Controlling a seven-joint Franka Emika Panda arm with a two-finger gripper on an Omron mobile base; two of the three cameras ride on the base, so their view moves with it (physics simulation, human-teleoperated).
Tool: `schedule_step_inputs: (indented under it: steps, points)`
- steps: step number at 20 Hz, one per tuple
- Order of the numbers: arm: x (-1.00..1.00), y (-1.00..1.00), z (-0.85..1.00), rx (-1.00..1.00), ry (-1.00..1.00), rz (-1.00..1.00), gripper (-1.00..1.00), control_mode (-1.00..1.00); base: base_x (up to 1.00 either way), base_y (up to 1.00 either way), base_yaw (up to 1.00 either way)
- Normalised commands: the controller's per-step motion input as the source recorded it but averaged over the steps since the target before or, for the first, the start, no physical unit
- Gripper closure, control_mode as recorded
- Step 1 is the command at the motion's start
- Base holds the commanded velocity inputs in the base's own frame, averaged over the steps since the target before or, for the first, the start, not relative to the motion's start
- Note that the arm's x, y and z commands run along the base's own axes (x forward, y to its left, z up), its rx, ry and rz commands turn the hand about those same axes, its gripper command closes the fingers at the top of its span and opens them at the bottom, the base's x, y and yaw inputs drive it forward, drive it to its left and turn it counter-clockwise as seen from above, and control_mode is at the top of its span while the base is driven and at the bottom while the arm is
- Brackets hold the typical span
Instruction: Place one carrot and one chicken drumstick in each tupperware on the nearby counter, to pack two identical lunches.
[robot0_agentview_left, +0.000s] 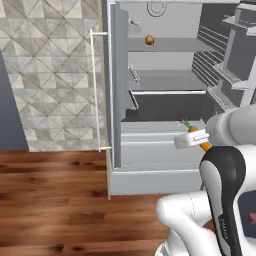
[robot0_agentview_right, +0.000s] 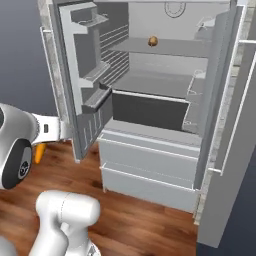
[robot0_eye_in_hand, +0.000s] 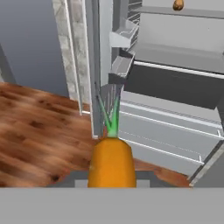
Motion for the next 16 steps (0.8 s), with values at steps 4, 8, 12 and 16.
schedule_step_inputs:
  steps: [4,8,12,16]
  points:
    - [0.0,0.0,0.0,0.0,0.0,0.0,1.0,1.0,-0.97,0.39,0.59]
    - [0.0,0.0,0.0,0.0,0.0,0.0,1.0,1.0,-0.89,0.28,0.67]
    - [0.0,0.0,0.0,0.0,0.0,0.0,1.0,1.0,-0.94,0.21,0.65]
    - [0.0,0.0,0.0,0.0,0.0,0.0,1.0,1.0,-1.0,0.18,0.58]
